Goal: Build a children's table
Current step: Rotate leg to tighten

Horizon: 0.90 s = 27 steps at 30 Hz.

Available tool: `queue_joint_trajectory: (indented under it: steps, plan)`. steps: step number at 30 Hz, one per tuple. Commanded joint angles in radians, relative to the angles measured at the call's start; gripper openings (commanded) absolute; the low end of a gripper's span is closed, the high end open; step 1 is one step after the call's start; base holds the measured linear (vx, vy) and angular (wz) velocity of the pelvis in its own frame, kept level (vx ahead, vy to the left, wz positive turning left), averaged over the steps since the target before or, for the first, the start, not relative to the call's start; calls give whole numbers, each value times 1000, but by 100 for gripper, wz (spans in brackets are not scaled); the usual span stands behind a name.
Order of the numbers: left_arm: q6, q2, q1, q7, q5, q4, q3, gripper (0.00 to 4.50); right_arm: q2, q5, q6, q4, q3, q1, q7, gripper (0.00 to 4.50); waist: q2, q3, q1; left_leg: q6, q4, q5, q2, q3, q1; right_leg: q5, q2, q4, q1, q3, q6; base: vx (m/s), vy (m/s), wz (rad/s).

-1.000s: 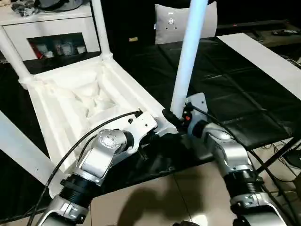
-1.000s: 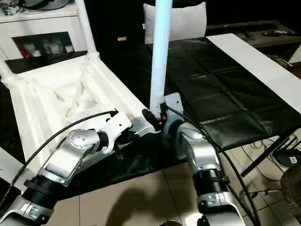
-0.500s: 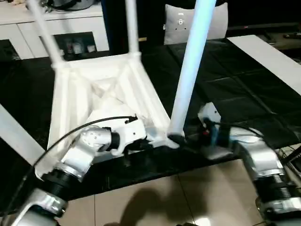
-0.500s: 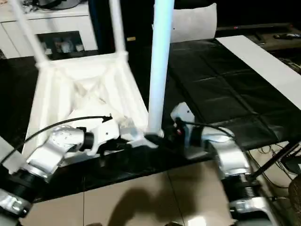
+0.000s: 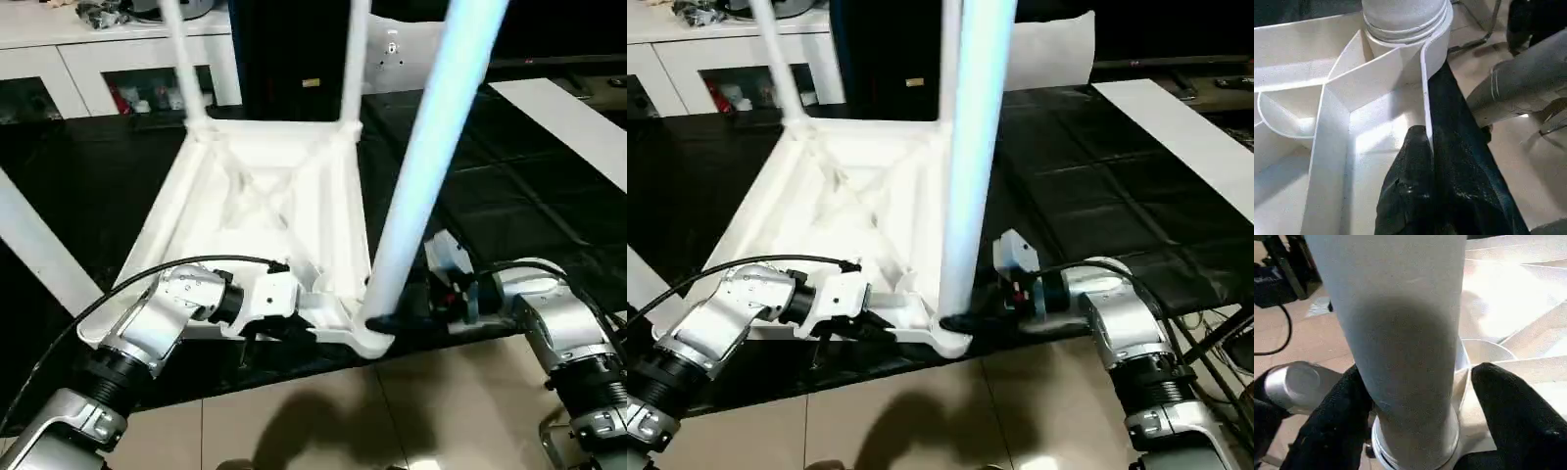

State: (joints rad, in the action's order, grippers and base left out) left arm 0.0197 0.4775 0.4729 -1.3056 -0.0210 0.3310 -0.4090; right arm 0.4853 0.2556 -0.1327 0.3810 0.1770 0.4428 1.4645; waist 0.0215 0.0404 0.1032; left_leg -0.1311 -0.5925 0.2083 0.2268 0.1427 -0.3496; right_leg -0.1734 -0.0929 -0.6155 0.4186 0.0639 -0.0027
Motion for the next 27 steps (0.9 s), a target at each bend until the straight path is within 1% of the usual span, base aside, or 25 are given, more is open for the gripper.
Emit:
queue_joint_trajectory:
  steps: [1,2,3,5,8,10,11,13,17,18,19,20,21,22,23,24,25,26,27]
  plan:
    - [25,2,20,-32,-4,-10,-19,0,13,15,-18,0,15,22,26,297,-12,-66,-4,96,60,92,-10,32,-10,-99,-24,54,-70,-29,-261,0,0,0]
    - [25,2,20,-32,-4,-10,-19,0,13,15,-18,0,15,22,26,297,-12,-65,-4,97,61,87,-10,31,-10,-96,-23,54,-70,-28,-261,0,0,0]
    - [26,6,20,-33,-4,-9,-21,0,13,15,-22,4,18,25,31,275,-10,-66,-4,96,60,85,-10,31,-10,-92,-23,54,-69,-28,-262,0,0,0]
    - [27,8,21,-34,-2,-6,-22,0,11,15,-23,8,19,27,34,263,-11,-66,-4,95,60,84,-10,31,-10,-91,-23,54,-70,-28,-263,0,0,0]
    - [27,9,23,-35,0,-2,-20,0,6,16,-28,12,21,29,34,231,-11,-66,-4,91,60,85,-11,31,-11,-98,-23,54,-71,-28,-261,0,0,0]
    - [7,7,22,-38,12,-4,-10,0,-3,18,-42,6,24,23,37,225,-11,-66,-4,89,60,87,-11,31,-11,-103,-23,55,-71,-28,-258,0,0,0]
    - [-3,6,20,-39,19,-9,-6,0,-5,22,-50,2,25,20,38,204,-11,-66,-4,89,61,88,-11,31,-11,-105,-23,55,-71,-27,-258,0,0,0]
    - [-8,6,19,-39,22,-12,-5,0,-6,25,-53,1,25,18,38,202,-10,-67,-4,89,60,80,-11,31,-11,-93,-23,53,-71,-28,-261,0,0,0]
    - [-121,2,0,13,34,-73,16,0,-60,24,-102,-38,2,-13,-110,198,-10,-64,-7,80,62,78,-12,31,-11,-101,-22,54,-71,-28,-255,0,0,0]
    - [-147,-8,-3,41,31,-85,23,0,-82,16,-125,-40,-3,-14,-164,198,-12,-62,-13,67,65,106,-14,31,-12,-152,-23,59,-71,-28,-241,0,0,0]
    - [-152,-10,-4,45,31,-87,24,0,-85,15,-130,-40,-4,-14,-173,198,-10,-62,-15,61,66,113,-13,30,-11,-167,-23,61,-70,-28,-237,0,0,0]
    - [-174,-19,-7,68,31,-97,31,0,-104,7,-155,-40,-10,-12,-220,198,-5,-59,-21,49,69,133,-14,29,-11,-198,-23,66,-70,-28,-226,0,0,0]
    - [-248,-52,-16,128,37,-137,49,0,-163,-27,-182,-18,-25,0,-361,198,0,-57,-24,34,71,139,-15,27,-12,-221,-24,66,-70,-28,-216,0,0,0]
    - [-248,-52,-16,128,37,-137,49,0,-163,-27,-182,-18,-25,0,-361,198,-3,-57,-30,27,72,146,-16,28,-13,-236,-23,70,-70,-27,-208,0,0,0]
    - [-275,-69,-19,156,41,-151,58,0,-184,-40,-190,-7,-30,6,-411,198,-4,-57,-34,22,72,154,-18,26,-13,-255,-23,71,-71,-25,-200,0,0,0]
    - [-327,-99,-23,204,44,-180,68,0,-226,-63,-205,16,-43,18,-513,198,-7,-59,-51,13,73,153,-17,24,-18,-266,-24,69,-74,-26,-192,0,0,0]
    - [-366,-125,-27,246,42,-202,76,0,-262,-79,-229,35,-57,31,-600,197,-5,-57,-55,12,74,152,-19,24,-18,-273,-22,74,-71,-24,-190,0,0,0]
    - [-393,-143,-30,276,39,-216,81,0,-289,-91,-241,47,-66,40,-664,197,-5,-58,-67,9,73,145,-21,23,-21,-267,-21,72,-73,-23,-189,0,0,0]
    - [-442,-184,-36,348,24,-237,88,0,-347,-109,-272,71,-86,60,-799,197,-6,-58,-78,4,73,143,-22,23,-22,-269,-21,72,-72,-24,-188,0,0,0]
